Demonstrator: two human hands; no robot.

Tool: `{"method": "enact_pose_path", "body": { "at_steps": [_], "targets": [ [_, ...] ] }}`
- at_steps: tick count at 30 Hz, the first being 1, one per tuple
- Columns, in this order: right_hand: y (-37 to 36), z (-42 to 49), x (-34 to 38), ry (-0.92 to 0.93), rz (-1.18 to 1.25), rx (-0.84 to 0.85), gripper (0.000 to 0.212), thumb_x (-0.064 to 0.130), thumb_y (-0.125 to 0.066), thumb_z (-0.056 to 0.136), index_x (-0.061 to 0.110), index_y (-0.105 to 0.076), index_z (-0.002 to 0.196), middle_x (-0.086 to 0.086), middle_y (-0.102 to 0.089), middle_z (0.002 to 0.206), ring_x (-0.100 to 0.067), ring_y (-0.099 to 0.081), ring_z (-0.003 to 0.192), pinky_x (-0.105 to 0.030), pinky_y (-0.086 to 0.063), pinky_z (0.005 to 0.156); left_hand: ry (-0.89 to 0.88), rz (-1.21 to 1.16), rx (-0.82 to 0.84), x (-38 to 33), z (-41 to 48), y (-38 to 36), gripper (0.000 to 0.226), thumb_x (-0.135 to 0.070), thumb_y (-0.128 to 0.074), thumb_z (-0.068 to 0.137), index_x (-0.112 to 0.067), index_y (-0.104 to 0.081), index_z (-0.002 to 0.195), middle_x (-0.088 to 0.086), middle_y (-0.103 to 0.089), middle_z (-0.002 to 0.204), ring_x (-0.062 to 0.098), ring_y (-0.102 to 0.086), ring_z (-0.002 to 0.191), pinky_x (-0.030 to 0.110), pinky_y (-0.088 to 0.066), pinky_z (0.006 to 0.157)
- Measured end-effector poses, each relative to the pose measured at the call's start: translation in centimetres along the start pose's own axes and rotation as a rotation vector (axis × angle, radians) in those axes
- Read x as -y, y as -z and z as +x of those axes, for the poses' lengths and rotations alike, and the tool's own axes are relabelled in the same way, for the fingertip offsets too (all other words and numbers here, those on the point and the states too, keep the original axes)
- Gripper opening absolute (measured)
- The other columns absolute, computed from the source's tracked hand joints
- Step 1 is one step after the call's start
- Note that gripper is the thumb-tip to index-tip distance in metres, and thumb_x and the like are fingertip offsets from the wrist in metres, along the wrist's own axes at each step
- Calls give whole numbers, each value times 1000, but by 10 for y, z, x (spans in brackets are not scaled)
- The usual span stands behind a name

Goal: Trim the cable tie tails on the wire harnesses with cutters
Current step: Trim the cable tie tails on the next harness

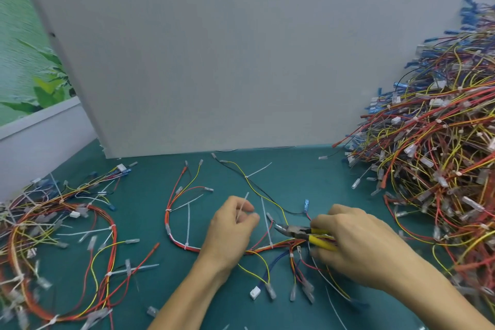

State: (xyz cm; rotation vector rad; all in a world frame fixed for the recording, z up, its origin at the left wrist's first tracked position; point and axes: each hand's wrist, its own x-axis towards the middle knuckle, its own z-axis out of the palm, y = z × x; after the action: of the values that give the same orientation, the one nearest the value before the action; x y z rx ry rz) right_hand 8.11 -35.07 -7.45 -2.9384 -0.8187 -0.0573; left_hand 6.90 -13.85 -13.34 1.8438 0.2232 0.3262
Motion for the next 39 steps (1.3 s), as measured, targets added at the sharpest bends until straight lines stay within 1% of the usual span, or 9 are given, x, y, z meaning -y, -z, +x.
{"method": "enact_pose_path", "body": {
  "at_steps": [4,8,11,14,16,21,27,35,39],
  "targets": [
    [0,-1,1,7,-58,55,37,62,-46,89,31,-52,108,7,-48,107,-23,-54,103,-32,-26,70,-67,252,70,1,-1,-1,19,-19,-66,82,-27,-64,99,-14,-44,59,4,-41,53,15,-35,56],
    [-2,-2,0,-22,-94,82,30,55,-44,91,31,-50,109,4,-47,107,-25,-55,105,-33,-32,69,-230,513,167,-3,-3,-2,16,-27,-61,89,-28,-68,104,-12,-55,89,0,-48,74,7,-33,68],
    [-6,-2,1,-1,-173,67,22,42,-40,95,29,-51,109,1,-40,96,-25,-55,103,-32,-32,66,-246,468,207,-4,-4,-2,11,-26,-61,90,-29,-70,94,-10,-61,90,-2,-49,71,6,-33,67],
    [-9,0,4,19,-225,53,20,31,-37,96,27,-51,110,1,-33,91,-26,-53,99,-32,-28,64,-231,363,228,-3,-3,0,20,-21,-60,91,-28,-63,73,-16,-56,63,-1,-46,60,13,-34,60],
    [-11,1,5,25,-240,48,20,28,-38,94,26,-50,109,1,-33,91,-27,-52,96,-32,-26,64,-212,309,247,-3,-4,0,22,-17,-58,92,-21,-59,70,-12,-50,56,3,-41,56,18,-34,57],
    [-16,2,6,33,-213,44,16,25,-39,92,25,-48,105,2,-39,94,-27,-50,92,-33,-30,65,-207,253,271,-5,-6,1,26,-14,-58,92,-23,-58,67,-13,-50,55,3,-42,55,16,-34,57],
    [-17,3,7,45,-231,41,16,25,-38,93,26,-50,104,3,-36,92,-27,-38,82,-34,-24,64,-212,226,288,-8,-8,1,30,-10,-58,91,-23,-55,65,-21,-56,57,-3,-47,55,8,-34,58],
    [-24,5,6,64,-190,69,6,21,-42,94,24,-46,97,2,-35,90,-28,-44,85,-34,-32,62,-214,226,288,-7,-8,0,32,-11,-60,90,-25,-55,62,-12,-62,68,0,-48,61,14,-38,62],
    [-24,4,6,65,-184,82,7,16,-44,92,23,-44,93,3,-33,88,-30,-44,79,-34,-36,60,-228,256,281,-8,-9,0,31,-12,-60,90,-25,-55,63,-15,-55,60,0,-44,58,13,-35,59]
  ]
}}
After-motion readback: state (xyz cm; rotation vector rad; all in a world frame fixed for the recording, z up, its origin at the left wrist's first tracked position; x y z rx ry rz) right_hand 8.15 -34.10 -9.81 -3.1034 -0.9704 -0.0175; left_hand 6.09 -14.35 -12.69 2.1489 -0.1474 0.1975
